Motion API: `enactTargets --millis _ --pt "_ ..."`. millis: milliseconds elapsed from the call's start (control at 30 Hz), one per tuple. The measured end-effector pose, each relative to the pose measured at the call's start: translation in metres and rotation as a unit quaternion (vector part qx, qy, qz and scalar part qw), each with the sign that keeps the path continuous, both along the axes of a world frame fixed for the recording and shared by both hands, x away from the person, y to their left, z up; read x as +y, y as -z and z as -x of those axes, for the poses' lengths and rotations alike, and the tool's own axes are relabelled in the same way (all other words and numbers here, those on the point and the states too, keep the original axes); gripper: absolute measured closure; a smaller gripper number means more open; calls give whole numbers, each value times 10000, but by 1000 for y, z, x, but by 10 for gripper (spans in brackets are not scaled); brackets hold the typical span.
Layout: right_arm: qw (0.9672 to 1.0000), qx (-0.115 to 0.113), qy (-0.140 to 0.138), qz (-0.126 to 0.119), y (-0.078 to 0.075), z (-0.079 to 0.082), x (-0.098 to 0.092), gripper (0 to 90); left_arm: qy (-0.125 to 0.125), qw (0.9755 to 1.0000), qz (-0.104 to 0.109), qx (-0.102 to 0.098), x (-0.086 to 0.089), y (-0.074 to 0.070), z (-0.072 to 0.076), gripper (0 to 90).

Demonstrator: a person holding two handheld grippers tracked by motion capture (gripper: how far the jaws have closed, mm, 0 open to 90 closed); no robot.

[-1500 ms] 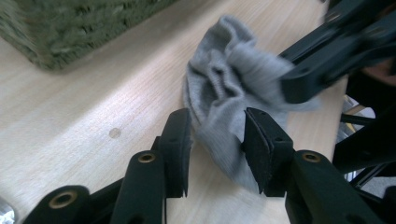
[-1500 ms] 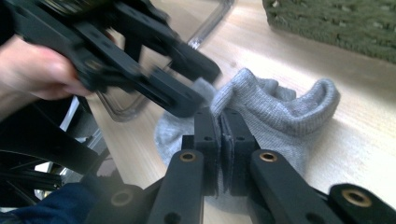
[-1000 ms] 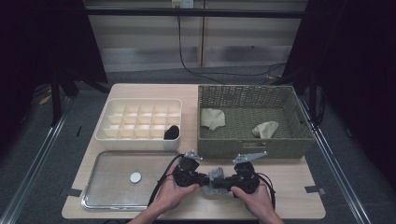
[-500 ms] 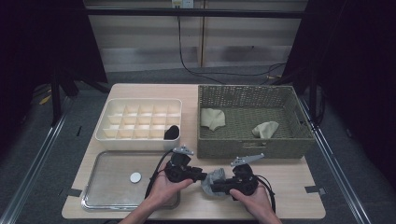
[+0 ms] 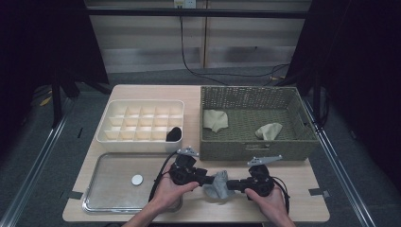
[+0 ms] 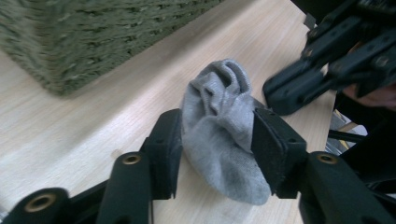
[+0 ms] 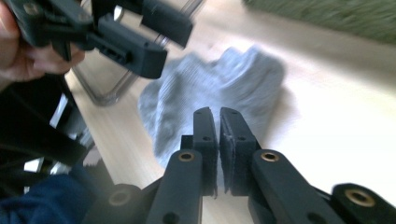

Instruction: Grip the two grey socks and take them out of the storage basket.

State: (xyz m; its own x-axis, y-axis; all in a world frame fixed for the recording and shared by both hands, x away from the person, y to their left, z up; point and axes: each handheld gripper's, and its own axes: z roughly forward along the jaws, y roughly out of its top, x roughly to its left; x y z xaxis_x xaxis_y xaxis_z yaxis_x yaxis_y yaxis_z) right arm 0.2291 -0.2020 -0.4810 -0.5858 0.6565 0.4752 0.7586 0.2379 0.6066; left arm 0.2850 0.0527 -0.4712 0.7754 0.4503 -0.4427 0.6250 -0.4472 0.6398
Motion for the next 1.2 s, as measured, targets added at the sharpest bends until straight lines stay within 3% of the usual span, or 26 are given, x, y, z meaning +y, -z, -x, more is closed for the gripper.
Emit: enactTargets --millis 200,300,333,433,500,600,800,867,1033,1200 --pt "9994 76 -268 227 10 -4 18 881 71 9999 63 88 -4 4 -3 418" --pt "9994 111 -249 213 12 -6 18 877 74 9998 -183 38 -7 11 -2 421" --pt "9994 111 -249 213 12 -6 18 877 74 9998 -183 38 -7 11 -2 434" --pt "9995 116 -208 185 12 -4 16 866 112 9987 -506 -2 -10 20 -3 515" --pt "9996 99 -196 194 12 -4 15 862 151 9985 -532 2 -10 22 -3 527" --pt "9997 -9 -4 239 8 -2 6 832 213 9975 -657 -146 -13 21 2 620" --pt "9993 29 220 305 11 1 -4 683 293 9978 -578 -150 -12 23 2 700" --pt "9993 169 214 268 16 1 -3 641 305 9977 -573 -199 -12 24 3 715" --pt "9995 229 156 155 18 -1 2 634 294 9977 -586 -189 -11 24 3 729" --pt "9987 452 144 -210 23 -3 1 627 235 9987 -447 -122 -9 26 3 736"
